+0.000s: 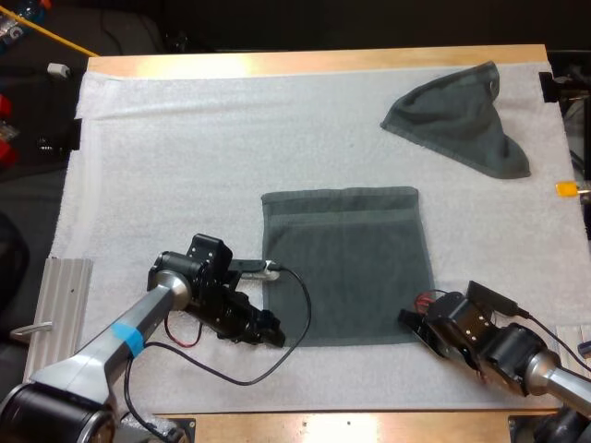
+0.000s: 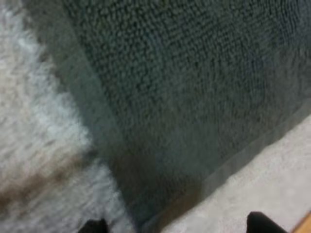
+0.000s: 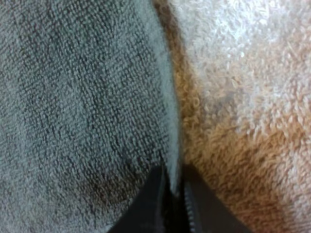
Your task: Pick towel from pile, fold and stack
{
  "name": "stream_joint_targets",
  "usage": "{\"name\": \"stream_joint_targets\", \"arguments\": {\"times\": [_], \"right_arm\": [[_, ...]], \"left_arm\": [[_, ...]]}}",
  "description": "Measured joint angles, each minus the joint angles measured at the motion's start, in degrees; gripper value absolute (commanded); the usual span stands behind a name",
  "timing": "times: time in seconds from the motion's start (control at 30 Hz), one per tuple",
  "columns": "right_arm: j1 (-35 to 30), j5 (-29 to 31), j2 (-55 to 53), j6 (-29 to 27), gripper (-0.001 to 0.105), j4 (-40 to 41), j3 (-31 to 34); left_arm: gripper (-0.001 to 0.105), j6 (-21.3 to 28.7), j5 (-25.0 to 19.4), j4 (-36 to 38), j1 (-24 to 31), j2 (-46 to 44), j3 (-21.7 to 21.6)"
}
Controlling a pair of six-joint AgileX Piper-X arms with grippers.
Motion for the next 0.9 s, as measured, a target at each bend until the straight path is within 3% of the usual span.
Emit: {"name": "stream_joint_targets", "arguments": {"times": [0.1, 0.33, 0.43, 0.57, 0.73, 0.9], "right_arm": [[0.0, 0.0, 0.0, 0.0, 0.0, 0.0, 0.0], [0.0, -0.2, 0.0, 0.0, 0.0, 0.0, 0.0], [0.0, -0.6, 0.0, 0.0, 0.0, 0.0, 0.0], [0.0, -1.1, 0.0, 0.0, 0.0, 0.0, 0.0], [0.0, -3.9, 0.0, -1.3, 0.0, 0.0, 0.0], [0.0, -5.0, -1.5, -3.4, 0.0, 4.9, -2.0]], "left_arm": [[0.055, -0.6, 3.3, -1.4, 0.0, 1.3, 0.0], [0.05, -1.5, 4.0, -2.4, 0.0, 2.2, 0.0], [0.033, -1.5, 4.0, -2.5, 0.0, 2.3, 0.0], [0.002, -1.5, 4.0, -2.5, 0.0, 2.3, 0.0], [0.0, -0.9, 4.0, -2.1, 0.0, 2.3, 0.0], [0.0, 5.1, 1.8, 4.7, -1.1, 1.5, 0.0]]}}
